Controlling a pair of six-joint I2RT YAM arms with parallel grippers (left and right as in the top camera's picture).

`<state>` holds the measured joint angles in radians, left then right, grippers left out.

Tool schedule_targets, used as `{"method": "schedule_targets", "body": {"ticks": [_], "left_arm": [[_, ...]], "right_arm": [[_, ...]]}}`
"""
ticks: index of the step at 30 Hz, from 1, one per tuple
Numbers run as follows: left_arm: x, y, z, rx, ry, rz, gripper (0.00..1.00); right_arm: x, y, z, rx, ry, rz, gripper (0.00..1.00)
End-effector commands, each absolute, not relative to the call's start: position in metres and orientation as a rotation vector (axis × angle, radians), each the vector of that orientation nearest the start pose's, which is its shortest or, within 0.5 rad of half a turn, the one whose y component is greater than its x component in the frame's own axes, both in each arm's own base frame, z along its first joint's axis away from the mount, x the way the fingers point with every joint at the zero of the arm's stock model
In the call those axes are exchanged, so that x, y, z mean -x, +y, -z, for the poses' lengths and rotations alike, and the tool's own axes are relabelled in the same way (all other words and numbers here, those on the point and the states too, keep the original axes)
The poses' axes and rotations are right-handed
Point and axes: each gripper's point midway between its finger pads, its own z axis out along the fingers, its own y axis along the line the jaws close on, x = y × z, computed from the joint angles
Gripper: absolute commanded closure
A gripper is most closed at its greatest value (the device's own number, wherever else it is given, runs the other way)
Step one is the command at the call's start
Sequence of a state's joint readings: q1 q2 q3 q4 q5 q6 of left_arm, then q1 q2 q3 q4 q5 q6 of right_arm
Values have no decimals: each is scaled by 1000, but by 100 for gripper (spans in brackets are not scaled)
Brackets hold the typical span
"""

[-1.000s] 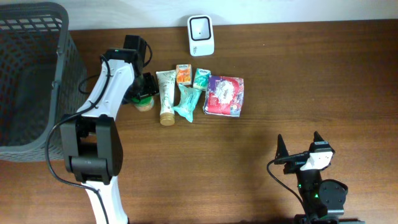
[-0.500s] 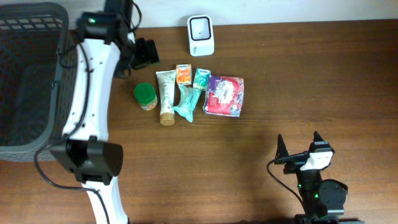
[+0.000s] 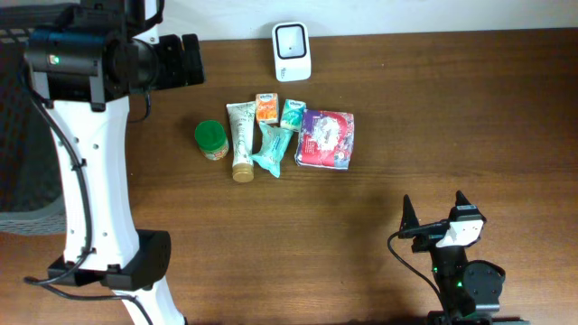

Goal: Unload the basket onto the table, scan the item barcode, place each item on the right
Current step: 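Carry the green-capped jar out and set it left of the Pantene tube, then reach the right gripper to the red-purple tissue pack and grasp it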

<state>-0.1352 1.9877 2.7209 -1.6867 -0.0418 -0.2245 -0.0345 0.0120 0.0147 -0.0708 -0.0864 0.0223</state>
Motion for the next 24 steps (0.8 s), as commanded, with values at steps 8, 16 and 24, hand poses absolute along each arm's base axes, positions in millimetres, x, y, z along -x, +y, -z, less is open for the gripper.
{"method": "schedule_targets", "body": {"ticks": [8,16,24], "left_arm": [[-405,-45,-371,86,2501,61,1],[-405,-45,-371,86,2501,61,1],[-405,-45,-371,86,2501,61,1]], "right_arm": [[-246,15,-161,25,1631,-129,1],[-218,80,-235,6,1385,-854,1],[-212,52,-333,42,1197,-539,1]]}}
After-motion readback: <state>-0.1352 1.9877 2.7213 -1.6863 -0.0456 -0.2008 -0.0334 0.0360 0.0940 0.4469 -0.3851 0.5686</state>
